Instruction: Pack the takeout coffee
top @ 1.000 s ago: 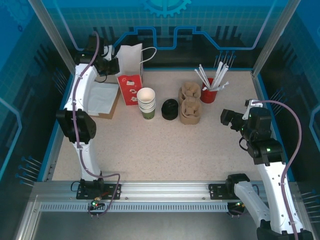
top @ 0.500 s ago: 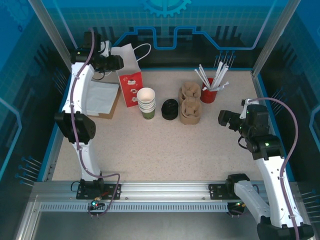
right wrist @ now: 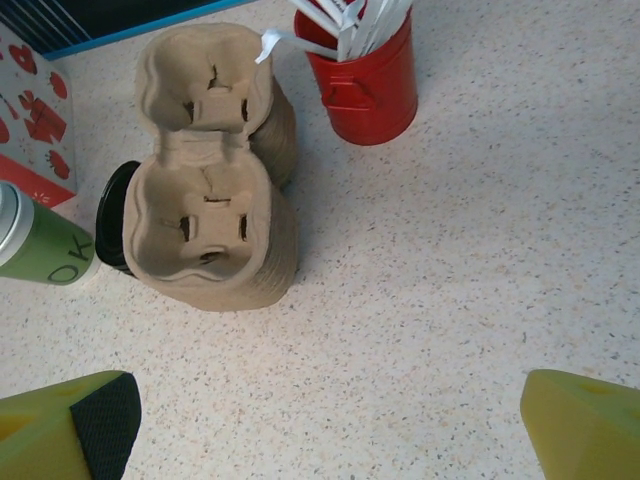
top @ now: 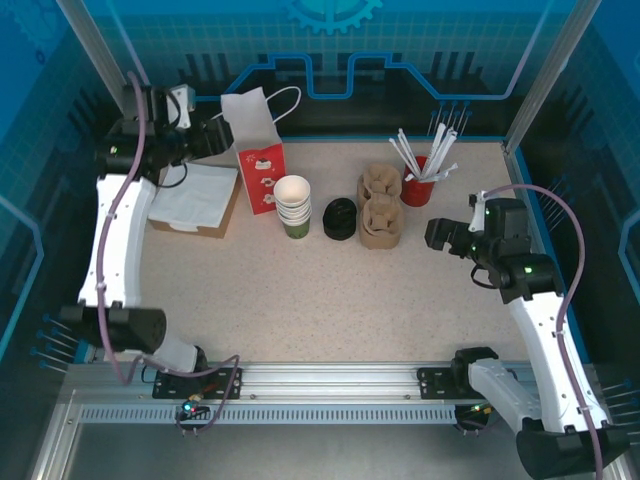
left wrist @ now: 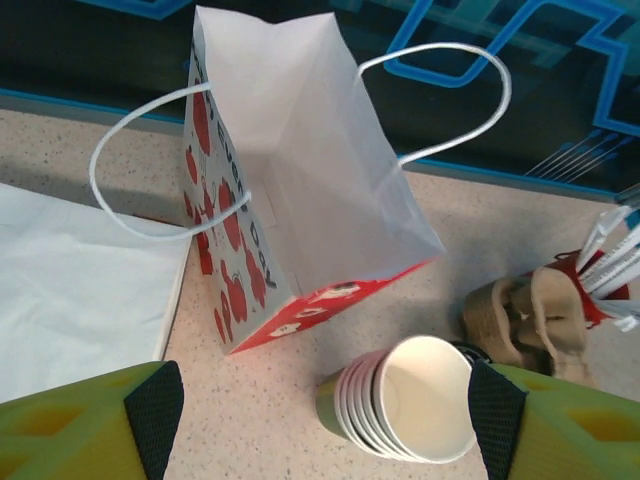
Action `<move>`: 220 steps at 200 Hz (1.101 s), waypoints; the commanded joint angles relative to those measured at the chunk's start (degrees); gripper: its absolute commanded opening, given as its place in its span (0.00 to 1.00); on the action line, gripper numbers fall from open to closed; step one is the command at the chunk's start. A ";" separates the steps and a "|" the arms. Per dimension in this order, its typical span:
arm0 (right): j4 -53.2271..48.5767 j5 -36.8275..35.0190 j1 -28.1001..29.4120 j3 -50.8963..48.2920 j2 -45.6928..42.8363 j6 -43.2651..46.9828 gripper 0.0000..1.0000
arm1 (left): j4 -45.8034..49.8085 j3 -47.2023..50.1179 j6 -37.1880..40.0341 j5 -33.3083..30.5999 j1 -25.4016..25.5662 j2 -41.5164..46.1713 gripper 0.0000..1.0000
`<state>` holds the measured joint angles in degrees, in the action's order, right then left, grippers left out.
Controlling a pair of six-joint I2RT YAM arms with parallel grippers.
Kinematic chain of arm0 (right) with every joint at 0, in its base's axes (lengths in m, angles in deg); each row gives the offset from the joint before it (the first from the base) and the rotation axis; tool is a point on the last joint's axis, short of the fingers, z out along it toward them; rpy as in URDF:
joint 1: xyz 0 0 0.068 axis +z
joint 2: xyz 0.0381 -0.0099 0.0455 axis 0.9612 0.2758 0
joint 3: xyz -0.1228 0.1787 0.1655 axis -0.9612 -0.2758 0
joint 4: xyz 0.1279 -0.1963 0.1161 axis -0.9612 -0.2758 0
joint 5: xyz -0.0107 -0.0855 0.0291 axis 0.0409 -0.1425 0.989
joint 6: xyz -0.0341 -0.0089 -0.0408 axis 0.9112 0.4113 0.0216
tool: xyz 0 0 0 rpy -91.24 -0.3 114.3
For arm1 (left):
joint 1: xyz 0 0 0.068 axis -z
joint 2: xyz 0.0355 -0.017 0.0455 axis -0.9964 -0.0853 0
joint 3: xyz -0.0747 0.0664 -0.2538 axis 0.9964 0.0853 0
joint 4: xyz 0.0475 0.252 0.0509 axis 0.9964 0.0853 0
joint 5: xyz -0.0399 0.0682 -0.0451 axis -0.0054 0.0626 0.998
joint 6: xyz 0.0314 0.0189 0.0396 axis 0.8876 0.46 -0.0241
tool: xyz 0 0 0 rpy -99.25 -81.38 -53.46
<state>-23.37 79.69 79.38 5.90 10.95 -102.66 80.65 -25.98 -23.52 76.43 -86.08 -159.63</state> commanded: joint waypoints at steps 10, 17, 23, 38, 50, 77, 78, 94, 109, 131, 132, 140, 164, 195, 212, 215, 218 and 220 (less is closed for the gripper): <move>-0.37 1.58 2.77 1.69 1.45 -0.77 1.00 | -8.15 14.74 -10.17 5.43 -0.31 10.40 0.78; -0.22 1.50 3.27 1.67 1.78 -0.99 1.00 | -8.50 17.69 -12.19 6.14 -0.17 12.23 0.78; -0.01 1.46 3.63 1.66 2.05 -1.20 1.00 | -8.73 19.94 -13.77 6.81 0.06 13.62 0.78; 0.40 1.27 4.86 1.50 2.98 -1.69 1.00 | -9.30 25.15 -16.88 7.96 1.19 16.25 0.76; 0.59 1.08 5.82 1.51 3.69 -2.01 1.00 | -10.30 28.66 -18.42 8.18 2.84 17.50 0.74; 0.71 0.72 7.84 1.63 5.12 -2.44 1.00 | -14.76 34.67 -21.64 8.88 7.05 17.35 0.70; 0.71 0.71 7.86 1.64 5.18 -2.47 1.00 | -14.92 34.82 -21.81 8.96 7.22 17.19 0.70; 0.71 0.49 8.89 1.49 5.63 -2.80 1.00 | -17.29 36.28 -23.22 9.66 8.98 14.83 0.67; 0.63 0.31 9.67 1.24 5.79 -3.16 1.00 | -18.35 36.12 -23.31 9.00 10.01 11.66 0.65; 0.89 -0.04 10.65 0.55 5.55 -3.69 1.00 | -20.21 35.16 -23.82 8.68 10.26 7.30 0.61; 0.89 -0.07 10.72 0.49 5.53 -3.71 1.00 | -20.24 35.07 -23.78 8.69 10.23 7.11 0.60; 0.89 -0.34 10.95 0.26 5.43 -3.85 1.00 | -20.54 34.39 -23.65 8.88 10.29 5.58 0.56; 0.80 -1.08 11.20 -0.19 5.00 -3.84 1.00 | -20.95 32.44 -23.47 9.01 10.29 1.71 0.52; 0.58 -2.08 11.16 -0.60 4.37 -3.26 1.00 | -21.54 30.33 -23.41 9.51 10.29 -2.16 0.44; 0.39 -2.62 11.16 -0.86 4.12 -2.98 1.00 | -21.53 28.97 -23.39 10.01 10.29 -3.97 0.41; 0.44 -2.69 11.17 -0.85 4.10 -2.96 1.00 | -21.57 28.73 -23.39 10.01 10.33 -4.19 0.41; 0.40 -2.76 11.22 -0.89 4.05 -2.89 1.00 | -21.58 28.55 -23.39 10.07 10.31 -4.45 0.40; 0.44 -2.80 11.18 -0.89 4.02 -2.86 1.00 | -21.53 28.45 -23.39 10.09 10.29 -4.67 0.40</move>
<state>-23.20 78.46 89.83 5.81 16.11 -105.66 60.12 5.74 -46.43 84.52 -76.03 -162.50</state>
